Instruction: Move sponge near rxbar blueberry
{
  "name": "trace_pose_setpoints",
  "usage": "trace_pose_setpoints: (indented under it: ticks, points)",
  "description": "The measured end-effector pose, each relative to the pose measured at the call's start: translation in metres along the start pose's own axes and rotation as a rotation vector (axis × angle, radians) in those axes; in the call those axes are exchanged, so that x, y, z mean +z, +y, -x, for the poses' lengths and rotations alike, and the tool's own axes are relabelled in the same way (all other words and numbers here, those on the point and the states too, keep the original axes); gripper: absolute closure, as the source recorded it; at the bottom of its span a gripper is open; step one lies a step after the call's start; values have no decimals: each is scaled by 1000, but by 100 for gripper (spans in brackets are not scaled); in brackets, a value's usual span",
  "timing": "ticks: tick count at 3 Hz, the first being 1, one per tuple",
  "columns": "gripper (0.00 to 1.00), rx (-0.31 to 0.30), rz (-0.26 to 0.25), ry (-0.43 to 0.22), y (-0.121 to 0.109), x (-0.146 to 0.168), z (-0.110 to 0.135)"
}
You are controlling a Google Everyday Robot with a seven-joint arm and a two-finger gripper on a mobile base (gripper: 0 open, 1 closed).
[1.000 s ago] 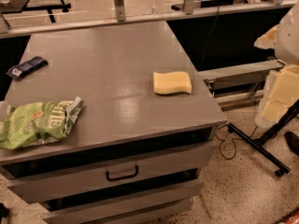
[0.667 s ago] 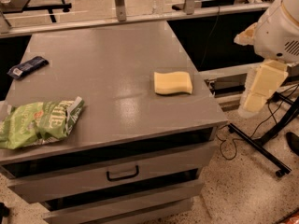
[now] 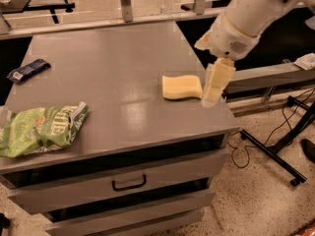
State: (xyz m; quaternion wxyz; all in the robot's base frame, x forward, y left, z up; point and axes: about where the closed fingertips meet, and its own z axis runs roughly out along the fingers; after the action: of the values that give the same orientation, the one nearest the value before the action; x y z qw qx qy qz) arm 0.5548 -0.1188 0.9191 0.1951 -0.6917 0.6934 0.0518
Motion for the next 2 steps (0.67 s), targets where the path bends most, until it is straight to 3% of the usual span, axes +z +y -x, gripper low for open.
trace_pose_setpoints:
  ticks: [1, 2]
  points:
    - [0, 16, 68, -39, -23, 39, 5]
    - [16, 48, 114, -52, -36, 67, -1]
